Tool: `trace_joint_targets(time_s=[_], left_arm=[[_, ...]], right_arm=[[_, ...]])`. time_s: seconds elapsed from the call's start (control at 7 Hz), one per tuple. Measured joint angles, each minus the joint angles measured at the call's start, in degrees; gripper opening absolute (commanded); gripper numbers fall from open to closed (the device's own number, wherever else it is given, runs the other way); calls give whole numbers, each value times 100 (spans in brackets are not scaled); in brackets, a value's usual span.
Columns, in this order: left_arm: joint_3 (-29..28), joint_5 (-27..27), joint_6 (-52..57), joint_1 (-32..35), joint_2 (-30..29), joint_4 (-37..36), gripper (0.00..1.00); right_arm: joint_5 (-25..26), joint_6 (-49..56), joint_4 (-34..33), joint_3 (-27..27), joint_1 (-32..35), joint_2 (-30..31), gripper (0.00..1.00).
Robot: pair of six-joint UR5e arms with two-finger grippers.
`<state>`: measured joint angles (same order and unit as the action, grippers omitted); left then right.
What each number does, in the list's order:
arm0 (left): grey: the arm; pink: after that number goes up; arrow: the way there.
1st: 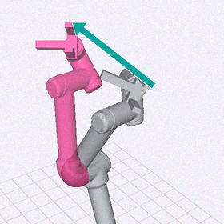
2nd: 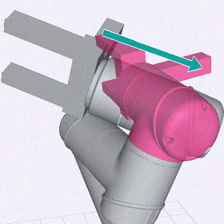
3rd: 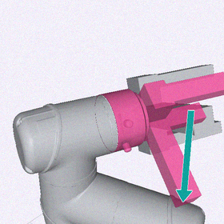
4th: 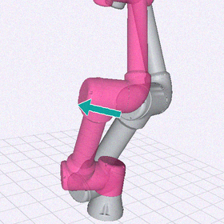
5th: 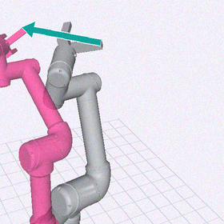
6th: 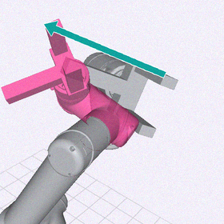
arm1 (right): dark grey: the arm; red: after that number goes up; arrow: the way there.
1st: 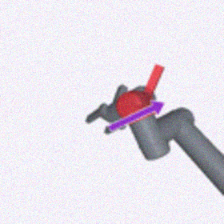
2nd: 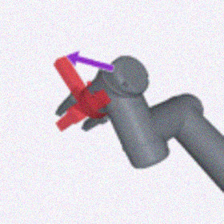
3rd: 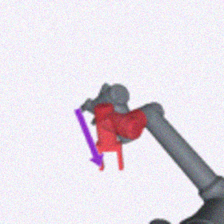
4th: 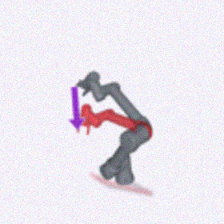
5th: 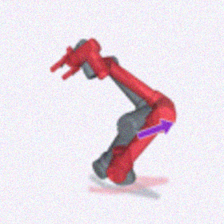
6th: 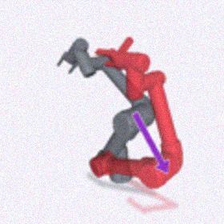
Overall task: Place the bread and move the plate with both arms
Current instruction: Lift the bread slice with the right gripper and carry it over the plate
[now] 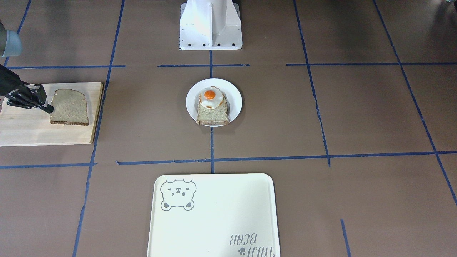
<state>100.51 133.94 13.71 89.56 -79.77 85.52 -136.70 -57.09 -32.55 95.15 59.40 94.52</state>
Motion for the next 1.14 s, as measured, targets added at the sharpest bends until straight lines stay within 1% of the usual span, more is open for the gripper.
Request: trace_joint_targets(time_s=[0.14, 0.29, 0.43, 0.57, 0.71, 0.86, 1.14], left_arm=[[3, 2, 0, 0, -2, 0, 100], [2, 6, 2, 0, -2, 0, 100], [-4, 8, 6, 0, -3, 0, 100], [-15, 8, 8, 0, -3, 0, 100], [-27, 9, 8, 0, -3, 0, 100], [-38, 9, 9, 0, -3, 0, 100], [-47, 9, 7, 0, -3, 0, 100]], right_arm=[[-110, -199, -349, 248, 53, -258, 0], [-151, -574, -835, 559, 27, -683, 0], [-139, -973, -1244, 745, -124, -1183, 0], [-4, -1323, -1615, 815, -417, -1750, 0], [332, -1548, -1980, 833, -817, -2278, 0], [795, -1756, -2224, 827, -1269, -2652, 0], [2120, -2235, -2398, 698, -2325, -3168, 0]])
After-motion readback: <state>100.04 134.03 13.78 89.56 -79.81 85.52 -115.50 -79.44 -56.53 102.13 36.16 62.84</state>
